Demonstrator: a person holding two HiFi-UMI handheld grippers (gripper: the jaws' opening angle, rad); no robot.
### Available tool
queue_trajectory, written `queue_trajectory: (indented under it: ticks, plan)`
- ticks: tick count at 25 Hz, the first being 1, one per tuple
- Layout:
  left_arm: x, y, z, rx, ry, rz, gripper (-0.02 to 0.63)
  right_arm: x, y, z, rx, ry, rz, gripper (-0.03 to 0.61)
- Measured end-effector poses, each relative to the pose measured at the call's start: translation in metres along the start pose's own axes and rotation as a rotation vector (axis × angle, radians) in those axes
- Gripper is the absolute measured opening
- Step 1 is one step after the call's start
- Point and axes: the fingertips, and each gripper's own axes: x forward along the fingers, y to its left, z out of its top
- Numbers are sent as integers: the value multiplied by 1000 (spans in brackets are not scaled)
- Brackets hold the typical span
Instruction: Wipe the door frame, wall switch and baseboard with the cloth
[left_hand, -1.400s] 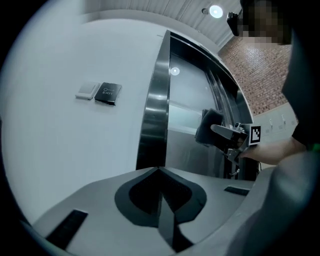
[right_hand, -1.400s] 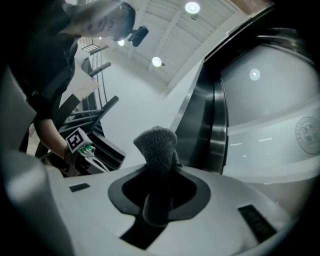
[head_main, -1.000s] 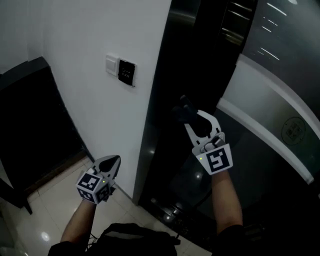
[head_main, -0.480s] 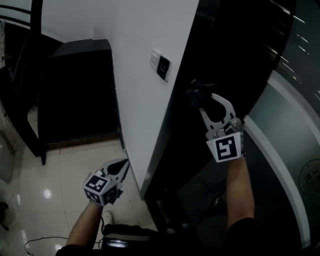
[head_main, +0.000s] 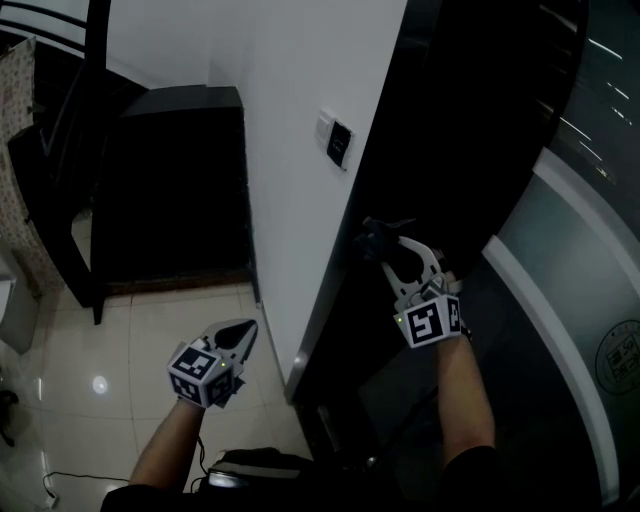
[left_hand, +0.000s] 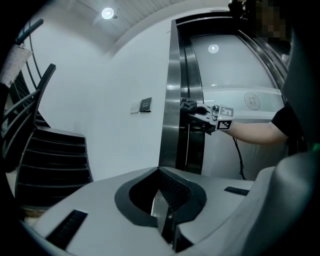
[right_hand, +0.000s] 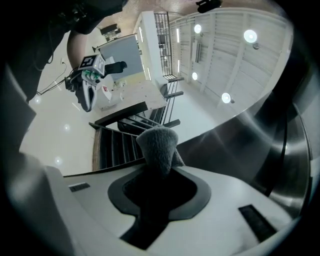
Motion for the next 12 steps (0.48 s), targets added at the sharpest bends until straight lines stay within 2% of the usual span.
queue_trajectory:
  ticks: [12]
  plan:
    - [-11, 9, -5, 6, 31, -37, -8, 1, 87, -30, 110, 62, 126, 89]
